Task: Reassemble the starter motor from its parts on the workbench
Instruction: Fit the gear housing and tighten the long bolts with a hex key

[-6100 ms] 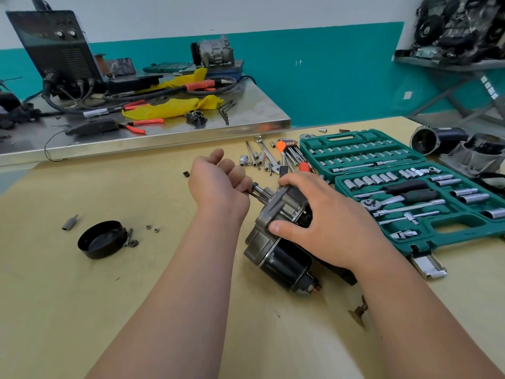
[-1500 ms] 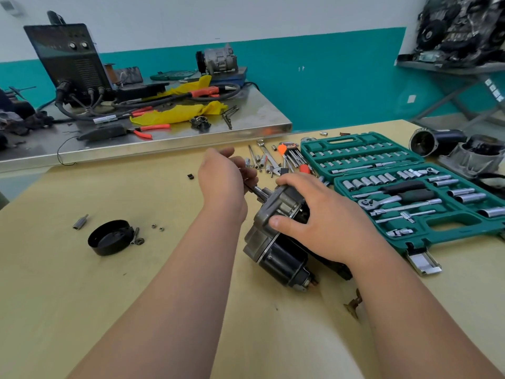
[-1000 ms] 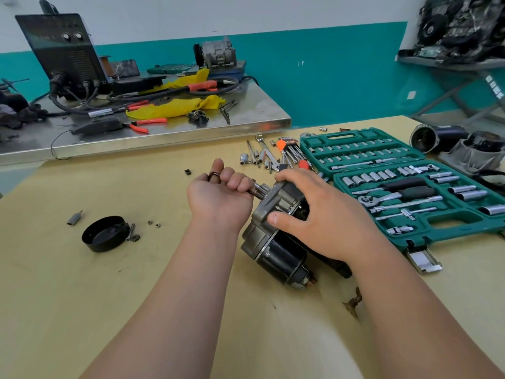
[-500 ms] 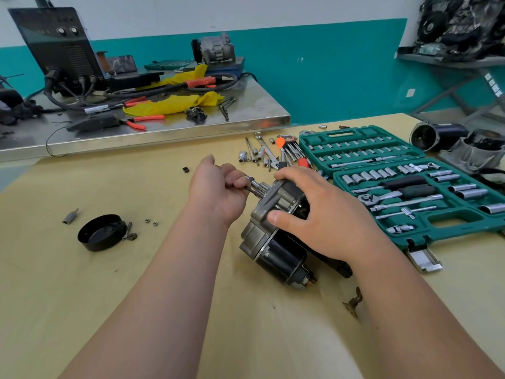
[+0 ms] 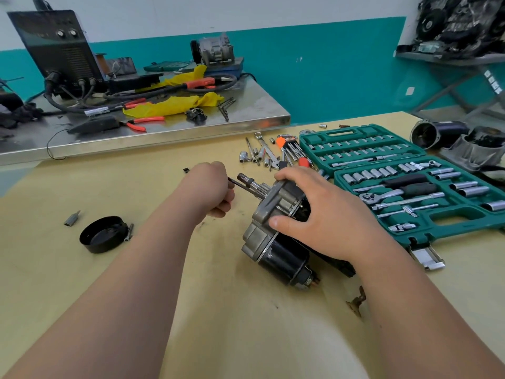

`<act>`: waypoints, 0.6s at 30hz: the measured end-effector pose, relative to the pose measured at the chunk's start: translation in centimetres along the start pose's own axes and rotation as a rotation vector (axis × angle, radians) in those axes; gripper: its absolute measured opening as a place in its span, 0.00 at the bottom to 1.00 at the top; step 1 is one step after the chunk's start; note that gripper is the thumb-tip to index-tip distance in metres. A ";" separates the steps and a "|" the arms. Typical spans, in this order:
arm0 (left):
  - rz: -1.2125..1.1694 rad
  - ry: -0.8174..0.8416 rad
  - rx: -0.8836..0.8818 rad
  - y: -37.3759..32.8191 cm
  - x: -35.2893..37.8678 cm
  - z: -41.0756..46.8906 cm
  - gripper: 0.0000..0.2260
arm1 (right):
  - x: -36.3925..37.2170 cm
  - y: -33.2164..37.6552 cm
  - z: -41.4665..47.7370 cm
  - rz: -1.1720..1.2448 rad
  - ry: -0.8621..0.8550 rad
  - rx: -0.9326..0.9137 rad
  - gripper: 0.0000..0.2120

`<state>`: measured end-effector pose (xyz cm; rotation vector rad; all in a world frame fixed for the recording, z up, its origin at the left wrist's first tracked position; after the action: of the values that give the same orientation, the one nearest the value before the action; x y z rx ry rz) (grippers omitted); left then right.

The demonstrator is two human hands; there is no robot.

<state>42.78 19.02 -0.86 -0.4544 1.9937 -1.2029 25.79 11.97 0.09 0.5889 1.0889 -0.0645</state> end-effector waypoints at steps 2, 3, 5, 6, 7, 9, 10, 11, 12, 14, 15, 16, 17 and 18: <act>0.051 -0.005 0.104 -1.1 0.0 0.3 0.14 | -0.1 0.0 0.0 0.001 0.004 0.002 0.29; 0.072 -0.015 0.140 -1.3 -0.2 0.3 0.13 | -0.1 0.0 0.0 0.002 0.005 0.002 0.28; 0.077 0.005 0.174 -1.4 -0.6 0.6 0.14 | -0.2 0.2 -0.1 -0.005 0.005 -0.005 0.28; 0.052 0.050 0.180 -1.3 -0.6 0.6 0.13 | -0.2 0.3 -0.1 -0.009 0.005 -0.009 0.27; 0.005 0.102 0.184 -1.3 -0.5 0.7 0.12 | -0.2 0.4 -0.2 -0.010 0.006 -0.012 0.27; -0.119 0.209 0.214 -1.2 -0.1 0.8 0.11 | -0.3 0.5 -0.2 -0.006 0.009 -0.012 0.27; -0.188 0.249 0.243 -1.3 0.1 0.6 0.11 | -0.3 0.5 -0.2 -0.005 0.010 -0.011 0.27; -0.254 0.275 0.279 -1.3 0.2 0.5 0.12 | -0.3 0.5 -0.2 -0.004 0.011 -0.010 0.27; -0.311 0.293 0.319 -1.4 0.3 0.5 0.13 | -0.3 0.5 -0.2 -0.002 0.013 -0.009 0.27; -0.377 0.319 0.397 -1.5 0.2 0.3 0.14 | -0.3 0.4 -0.2 0.008 0.019 -0.007 0.27; -0.389 0.332 0.423 -1.4 0.1 0.2 0.14 | -0.2 0.5 -0.2 0.014 0.022 -0.004 0.27; -0.399 0.355 0.432 -1.2 0.0 0.1 0.14 | -0.2 0.4 -0.2 0.016 0.020 -0.001 0.28; -0.405 0.381 0.418 -0.8 0.0 0.2 0.15 | -0.2 0.4 -0.2 0.016 0.015 0.001 0.28; -0.398 0.399 0.384 -0.3 -0.2 0.4 0.15 | -0.3 0.4 -0.2 0.013 0.011 0.000 0.28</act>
<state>43.17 18.72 -0.64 -0.4521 1.9742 -2.0119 25.61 12.32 0.39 0.5972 1.0956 -0.0503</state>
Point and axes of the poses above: each hand's wrist, its own z-axis towards the middle knuckle, its own x-axis out of the palm, y = z × x, the point moved 8 cm from there along z, towards the middle knuckle
